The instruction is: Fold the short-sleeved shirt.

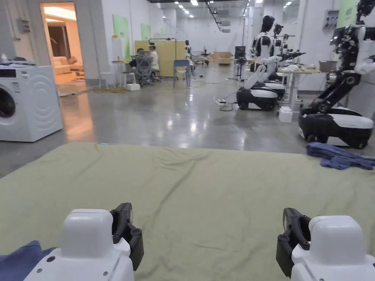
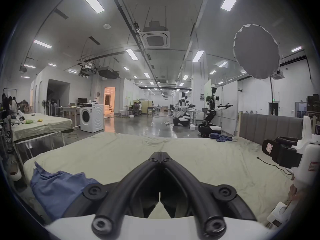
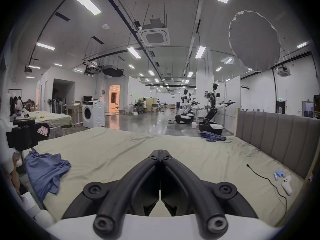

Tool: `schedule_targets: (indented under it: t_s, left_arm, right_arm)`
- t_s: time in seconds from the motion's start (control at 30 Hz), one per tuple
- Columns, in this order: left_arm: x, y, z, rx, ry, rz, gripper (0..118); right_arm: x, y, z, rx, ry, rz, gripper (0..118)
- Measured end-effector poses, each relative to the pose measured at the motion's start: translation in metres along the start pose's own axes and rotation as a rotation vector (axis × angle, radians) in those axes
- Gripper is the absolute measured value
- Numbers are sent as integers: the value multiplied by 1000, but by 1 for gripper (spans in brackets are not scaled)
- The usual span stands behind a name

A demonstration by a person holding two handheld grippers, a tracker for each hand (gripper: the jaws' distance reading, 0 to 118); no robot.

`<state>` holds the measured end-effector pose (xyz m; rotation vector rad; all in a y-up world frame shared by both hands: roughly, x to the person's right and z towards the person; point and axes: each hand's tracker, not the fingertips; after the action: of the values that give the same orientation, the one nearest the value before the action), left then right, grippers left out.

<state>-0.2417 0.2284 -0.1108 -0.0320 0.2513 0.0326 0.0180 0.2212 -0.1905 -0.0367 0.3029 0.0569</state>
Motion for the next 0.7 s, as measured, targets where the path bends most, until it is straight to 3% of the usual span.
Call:
schedule_targets:
  t_s: [0.4, 0.6, 0.67, 0.7]
  left_arm:
    - [-128, 14, 95, -4, 489, 110, 0]
    - [-163, 9, 89, -137, 584, 104, 0]
    - [-178, 5, 68, -169, 590, 178, 0]
    - [-188, 5, 56, -209, 573, 211, 20]
  right_arm:
    - [-121, 2, -28, -106, 496, -69, 2]
    - [-140, -8, -30, -151, 545, -60, 2]
    - [-137, -12, -33, -166, 538, -62, 2]
    - [-135, -14, -35, -173, 534, -68, 2]
